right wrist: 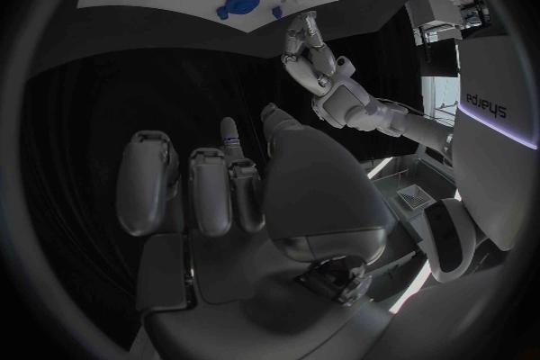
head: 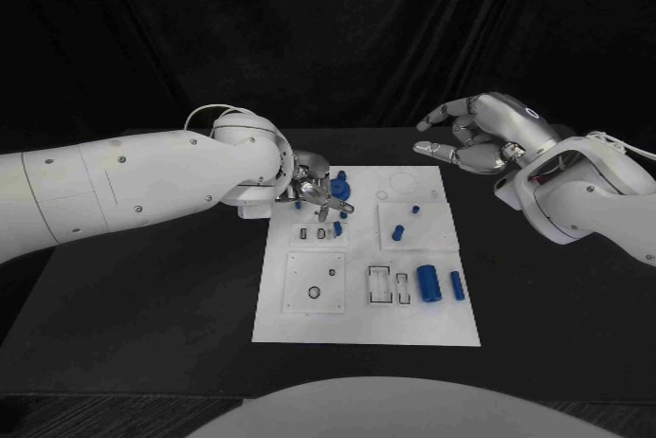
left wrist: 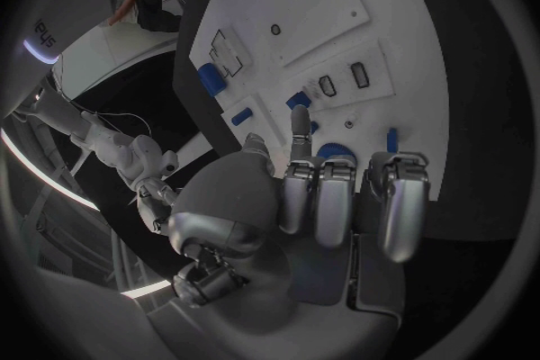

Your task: Assemble the parts on the task board

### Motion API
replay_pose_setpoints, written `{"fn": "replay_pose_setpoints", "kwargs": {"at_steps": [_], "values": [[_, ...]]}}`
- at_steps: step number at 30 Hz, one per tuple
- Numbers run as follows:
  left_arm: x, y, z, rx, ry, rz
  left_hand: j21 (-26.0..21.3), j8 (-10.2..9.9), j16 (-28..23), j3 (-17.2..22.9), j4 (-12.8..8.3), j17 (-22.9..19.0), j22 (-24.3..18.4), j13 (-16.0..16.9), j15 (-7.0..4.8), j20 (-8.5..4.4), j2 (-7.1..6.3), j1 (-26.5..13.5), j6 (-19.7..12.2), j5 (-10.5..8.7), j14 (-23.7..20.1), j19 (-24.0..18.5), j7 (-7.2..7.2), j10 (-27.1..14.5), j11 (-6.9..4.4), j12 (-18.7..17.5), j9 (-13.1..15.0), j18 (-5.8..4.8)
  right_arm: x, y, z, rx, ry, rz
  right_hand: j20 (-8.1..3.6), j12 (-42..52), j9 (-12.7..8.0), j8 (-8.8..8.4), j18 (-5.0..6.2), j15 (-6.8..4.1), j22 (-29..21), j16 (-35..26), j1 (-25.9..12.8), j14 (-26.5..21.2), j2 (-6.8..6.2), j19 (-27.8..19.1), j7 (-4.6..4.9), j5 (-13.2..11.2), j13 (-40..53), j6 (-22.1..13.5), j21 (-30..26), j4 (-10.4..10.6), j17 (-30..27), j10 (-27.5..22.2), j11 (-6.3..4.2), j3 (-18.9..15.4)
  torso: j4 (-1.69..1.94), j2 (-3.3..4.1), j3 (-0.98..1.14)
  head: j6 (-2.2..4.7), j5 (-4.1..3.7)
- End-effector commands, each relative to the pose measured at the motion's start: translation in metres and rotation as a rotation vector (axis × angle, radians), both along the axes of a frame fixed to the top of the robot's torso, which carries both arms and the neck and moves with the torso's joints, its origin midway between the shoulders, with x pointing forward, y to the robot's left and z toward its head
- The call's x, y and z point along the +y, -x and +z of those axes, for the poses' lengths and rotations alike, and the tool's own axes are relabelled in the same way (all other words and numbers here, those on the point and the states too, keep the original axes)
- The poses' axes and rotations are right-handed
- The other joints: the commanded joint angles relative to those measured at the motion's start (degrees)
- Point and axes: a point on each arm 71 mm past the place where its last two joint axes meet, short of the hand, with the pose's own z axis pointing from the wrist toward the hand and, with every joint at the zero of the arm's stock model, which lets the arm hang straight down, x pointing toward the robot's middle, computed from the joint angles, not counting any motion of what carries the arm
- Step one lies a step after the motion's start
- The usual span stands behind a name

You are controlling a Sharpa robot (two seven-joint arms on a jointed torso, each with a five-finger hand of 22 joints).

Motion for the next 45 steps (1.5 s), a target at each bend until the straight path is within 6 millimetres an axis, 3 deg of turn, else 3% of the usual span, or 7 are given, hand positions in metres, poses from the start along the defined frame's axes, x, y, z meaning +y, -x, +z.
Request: {"fn": "replay_pose_setpoints", "kwargs": {"at_steps": [1, 9, 13, 16, 20, 27, 45], "values": [[0.0, 0.0, -0.003, 0.024, -0.052, -0.004, -0.5, -2.1, 0.2, 0.7, -0.1, 15.1, 10.6, 15.1, -0.12, -0.12, 0.11, 0.4, 0.0, 0.25, 6.0, 0.5, 0.55, 5.8, 0.34, 0.0, -0.5, -0.23, -0.001, -0.001, -0.003, 0.03, 0.007, -0.025, 0.44, -0.2, -0.1, 0.05, 0.53, 0.4, 10.1, -0.2, 0.1, 4.0, 0.42, 0.0, -0.17, 0.2, 14.3, 0.4, -0.2, 0.1, 5.6, 5.6, 0.42, 0.0, 0.1, -0.12, 0.02, 0.01, -0.74], [-0.006, -0.002, -0.008, 0.036, -0.073, -0.003, -0.4, -3.0, 0.2, 1.1, -0.3, 15.1, 10.9, 15.1, -0.03, -0.03, 0.05, 0.7, 0.3, 0.46, 6.0, 0.8, 0.62, 5.8, 0.42, 0.0, -0.7, -0.3, -0.001, -0.002, -0.006, 0.044, 0.015, -0.027, 0.46, -0.4, -0.1, 0.02, 0.59, 0.42, 10.1, -0.4, 0.0, 4.0, 0.5, -0.1, -0.16, 0.3, 13.9, 0.4, -0.5, 0.1, 5.4, 5.4, 0.44, 0.0, 0.04, -0.06, -0.02, 0.01, -0.95], [-0.007, -0.002, -0.011, 0.039, -0.076, 0.0, -0.5, -3.7, 0.2, 1.6, -0.6, 15.1, 10.8, 15.1, 0.02, 0.03, 0.07, 1.1, 0.7, 0.8, 6.0, 0.7, 0.62, 5.8, 0.45, 0.0, -0.8, -0.27, -0.001, -0.002, -0.006, 0.046, 0.017, -0.024, 0.47, -0.4, -0.2, -0.02, 0.6, 0.42, 10.0, -0.5, 0.0, 4.0, 0.55, -0.1, -0.15, 0.4, 13.8, 0.4, -0.6, 0.0, 5.3, 5.3, 0.45, 0.0, 0.08, 0.05, 0.15, 0.01, -1.15], [-0.007, -0.003, -0.012, 0.04, -0.078, 0.004, -0.6, -4.1, 0.2, 1.9, -0.8, 15.1, 10.7, 15.1, 0.03, 0.05, 0.07, 1.4, 0.9, 0.98, 6.0, 0.7, 0.61, 5.8, 0.45, 0.0, -0.9, -0.25, 0.0, -0.002, -0.007, 0.048, 0.019, -0.022, 0.47, -0.4, -0.2, -0.02, 0.6, 0.42, 10.0, -0.5, 0.0, 4.0, 0.55, -0.1, -0.15, 0.4, 13.8, 0.4, -0.6, 0.0, 5.3, 5.3, 0.45, 0.0, 0.19, 0.07, 0.14, 0.01, -1.43], [-0.008, -0.003, -0.015, 0.045, -0.081, 0.008, -0.7, -5.6, 0.2, 3.0, -1.7, 15.1, 10.6, 15.1, 0.07, 0.11, -0.04, 2.4, 1.3, 2.15, 6.0, 0.5, 0.63, 5.8, 0.49, 0.0, -1.0, -0.19, 0.0, -0.003, -0.008, 0.05, 0.02, -0.022, 0.47, -0.4, -0.2, -0.02, 0.6, 0.42, 10.0, -0.5, 0.0, 4.0, 0.55, -0.1, -0.15, 0.4, 13.8, 0.4, -0.6, 0.0, 5.3, 5.3, 0.45, 0.0, 0.18, -0.04, -0.05, 0.01, -1.25], [-0.011, -0.002, -0.022, 0.058, -0.083, 0.005, -0.8, -6.9, 0.2, 4.2, -2.7, 15.1, 10.6, 15.1, 0.05, 0.12, -0.22, 3.5, 1.9, 3.21, 6.0, 0.5, 0.56, 5.8, 0.44, 0.0, -1.0, -0.17, 0.0, -0.003, -0.008, 0.051, 0.02, -0.022, 0.49, -0.6, -0.3, -0.17, 0.66, 0.43, 10.0, -0.7, 0.1, 3.9, 0.67, -0.2, -0.12, 0.6, 13.5, 0.4, -0.9, 0.0, 5.0, 5.1, 0.44, 0.0, 0.01, -0.1, -0.02, 0.01, -0.95], [-0.016, -0.004, -0.027, 0.061, -0.068, -0.001, -1.1, -8.2, 0.2, 5.8, -3.7, 15.1, 10.3, 15.1, -0.02, 0.07, -0.32, 4.4, 2.4, 4.13, 6.0, 0.1, 0.48, 5.8, 0.36, 0.0, -1.0, -0.07, 0.0, -0.004, -0.009, 0.053, 0.023, -0.022, 0.49, -0.6, -0.5, -0.38, 0.71, 0.41, 9.9, -0.8, 0.1, 3.8, 0.71, -0.3, -0.1, 0.7, 13.4, 0.2, -1.1, 0.0, 4.8, 5.0, 0.4, 0.0, 0.06, -0.22, 0.05, 0.01, -0.81]]}}
